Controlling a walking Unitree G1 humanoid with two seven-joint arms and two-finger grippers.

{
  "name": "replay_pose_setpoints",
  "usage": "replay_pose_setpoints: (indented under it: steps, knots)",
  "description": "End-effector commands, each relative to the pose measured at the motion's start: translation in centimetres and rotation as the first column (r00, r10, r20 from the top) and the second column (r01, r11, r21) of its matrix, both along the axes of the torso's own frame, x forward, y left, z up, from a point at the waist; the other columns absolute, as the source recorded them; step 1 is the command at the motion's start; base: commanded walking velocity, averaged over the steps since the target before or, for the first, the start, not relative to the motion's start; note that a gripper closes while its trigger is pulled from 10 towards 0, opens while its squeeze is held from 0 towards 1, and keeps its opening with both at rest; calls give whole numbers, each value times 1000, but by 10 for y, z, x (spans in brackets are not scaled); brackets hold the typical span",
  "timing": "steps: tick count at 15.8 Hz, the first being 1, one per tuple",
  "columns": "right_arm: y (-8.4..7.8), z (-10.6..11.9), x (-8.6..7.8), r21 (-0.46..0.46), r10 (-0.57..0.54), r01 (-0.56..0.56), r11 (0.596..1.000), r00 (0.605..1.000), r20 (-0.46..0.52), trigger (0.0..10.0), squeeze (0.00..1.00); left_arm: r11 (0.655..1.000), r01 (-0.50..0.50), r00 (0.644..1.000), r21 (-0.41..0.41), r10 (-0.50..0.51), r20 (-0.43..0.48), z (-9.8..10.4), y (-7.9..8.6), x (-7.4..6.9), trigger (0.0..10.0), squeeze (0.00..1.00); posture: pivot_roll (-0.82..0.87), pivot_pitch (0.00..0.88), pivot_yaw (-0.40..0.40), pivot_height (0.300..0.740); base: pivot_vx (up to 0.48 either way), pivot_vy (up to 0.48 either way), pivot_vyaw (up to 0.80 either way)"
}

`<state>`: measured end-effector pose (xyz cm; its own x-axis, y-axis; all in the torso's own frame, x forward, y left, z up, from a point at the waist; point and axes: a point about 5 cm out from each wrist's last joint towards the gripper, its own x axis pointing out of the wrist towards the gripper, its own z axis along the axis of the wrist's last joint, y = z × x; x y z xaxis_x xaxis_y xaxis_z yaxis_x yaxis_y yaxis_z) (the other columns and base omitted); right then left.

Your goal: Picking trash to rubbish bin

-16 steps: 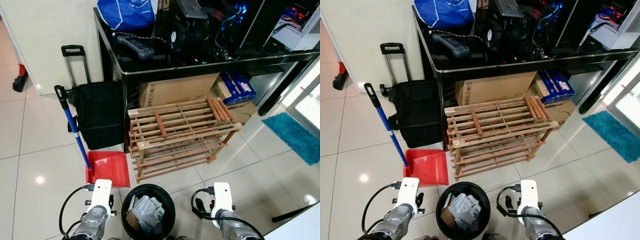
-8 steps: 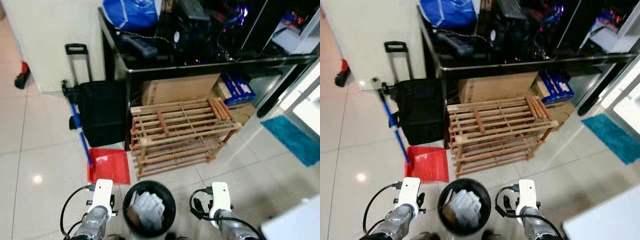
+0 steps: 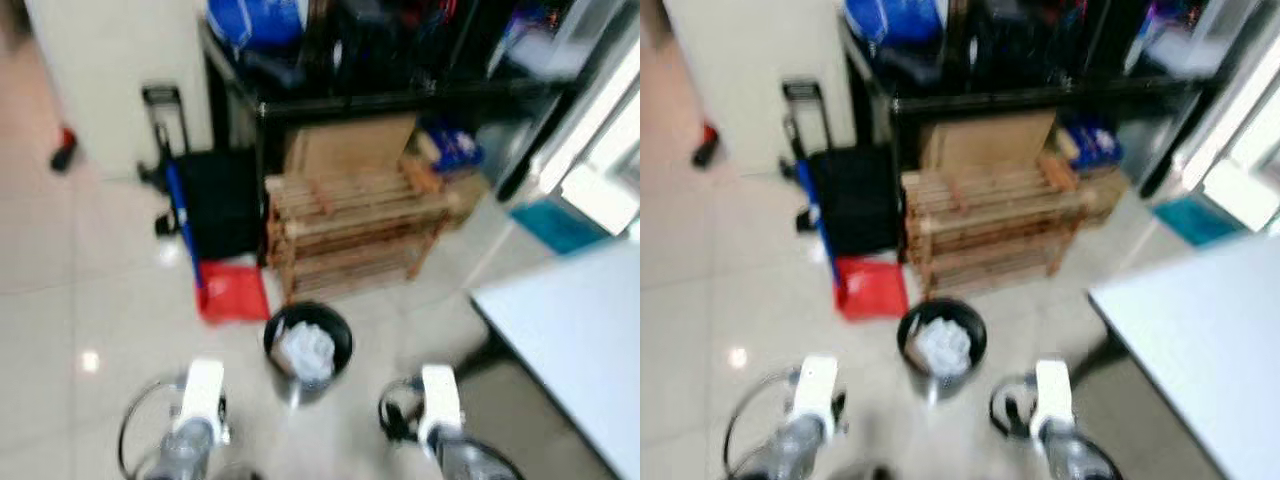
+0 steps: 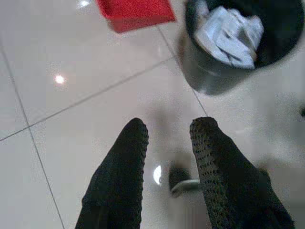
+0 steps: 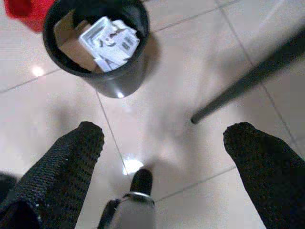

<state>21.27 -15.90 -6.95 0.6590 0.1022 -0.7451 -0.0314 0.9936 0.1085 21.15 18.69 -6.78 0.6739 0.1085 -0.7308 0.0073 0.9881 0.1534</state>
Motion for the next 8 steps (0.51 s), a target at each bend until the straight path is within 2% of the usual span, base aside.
replay_pose_setpoints:
  steps: [1,8]
  knots:
    - [-4,0,0,-4,-14,14,1000,1000,1,10000,0,1000,14,1000,0,-14,23,4,-3,8,10000,0,-69,48,-116,740,-307,0,0]
    - [-5,-1,-2,-3,-11,11,1000,1000,-6,10000,0,1000,14,1000,-4,-14,23,4,-5,8,10000,0,-72,56,-121,740,-306,0,0]
